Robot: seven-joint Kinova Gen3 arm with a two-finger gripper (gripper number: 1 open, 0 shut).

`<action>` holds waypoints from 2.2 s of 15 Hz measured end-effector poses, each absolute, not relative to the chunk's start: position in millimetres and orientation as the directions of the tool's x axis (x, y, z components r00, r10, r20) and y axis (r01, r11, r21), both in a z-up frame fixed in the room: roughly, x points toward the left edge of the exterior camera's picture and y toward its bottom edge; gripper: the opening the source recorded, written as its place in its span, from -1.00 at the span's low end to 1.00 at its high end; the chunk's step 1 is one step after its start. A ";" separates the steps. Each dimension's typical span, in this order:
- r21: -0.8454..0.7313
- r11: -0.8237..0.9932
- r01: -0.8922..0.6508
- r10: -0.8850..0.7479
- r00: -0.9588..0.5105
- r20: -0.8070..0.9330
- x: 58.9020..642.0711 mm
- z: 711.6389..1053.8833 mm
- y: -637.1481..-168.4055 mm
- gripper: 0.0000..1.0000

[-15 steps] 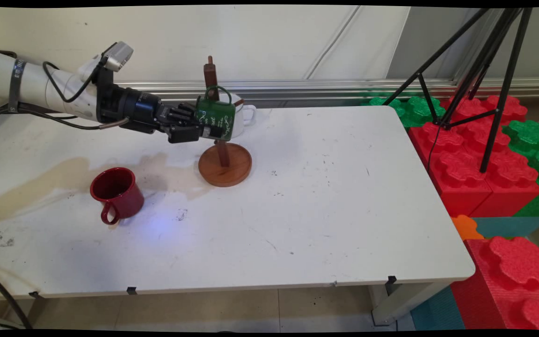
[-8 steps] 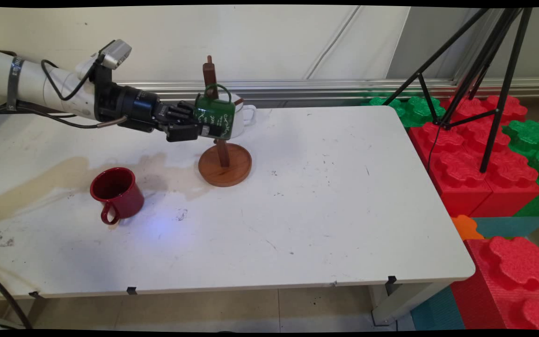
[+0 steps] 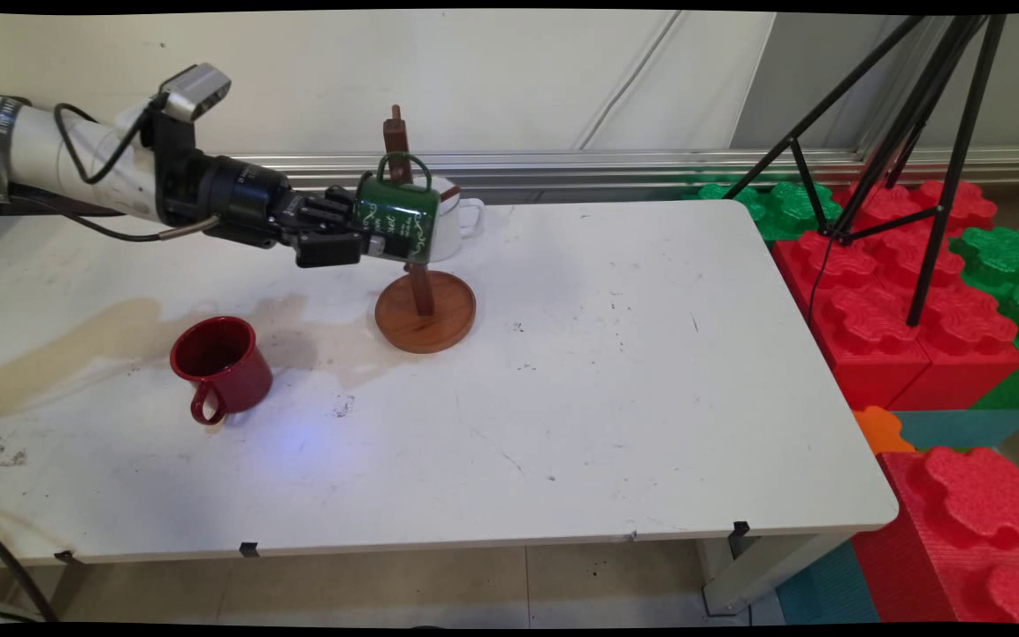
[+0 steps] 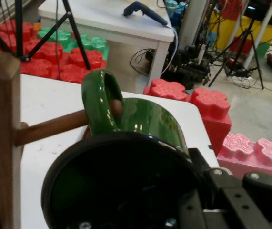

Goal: Place the picked object on the table

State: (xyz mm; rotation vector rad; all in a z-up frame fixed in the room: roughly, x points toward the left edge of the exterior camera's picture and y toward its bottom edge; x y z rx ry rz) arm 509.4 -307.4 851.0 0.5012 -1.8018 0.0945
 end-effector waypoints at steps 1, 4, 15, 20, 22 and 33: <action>0.193 0.906 -0.377 -0.284 -0.203 0.937 510.4 852.9 -305.0 -1.00; 0.193 0.912 -0.363 -0.279 -0.201 0.939 515.3 857.2 -297.7 -1.00; 0.160 0.924 -0.347 -0.254 -0.243 0.936 557.1 867.4 -272.9 -1.00; 0.122 0.926 -0.357 -0.237 -0.297 0.925 586.4 868.0 -266.3 -1.00; 0.101 0.926 -0.363 -0.228 -0.325 0.918 599.8 868.0 -264.9 -1.00; -0.001 0.923 -0.385 -0.196 -0.473 0.859 653.6 863.4 -262.4 -1.00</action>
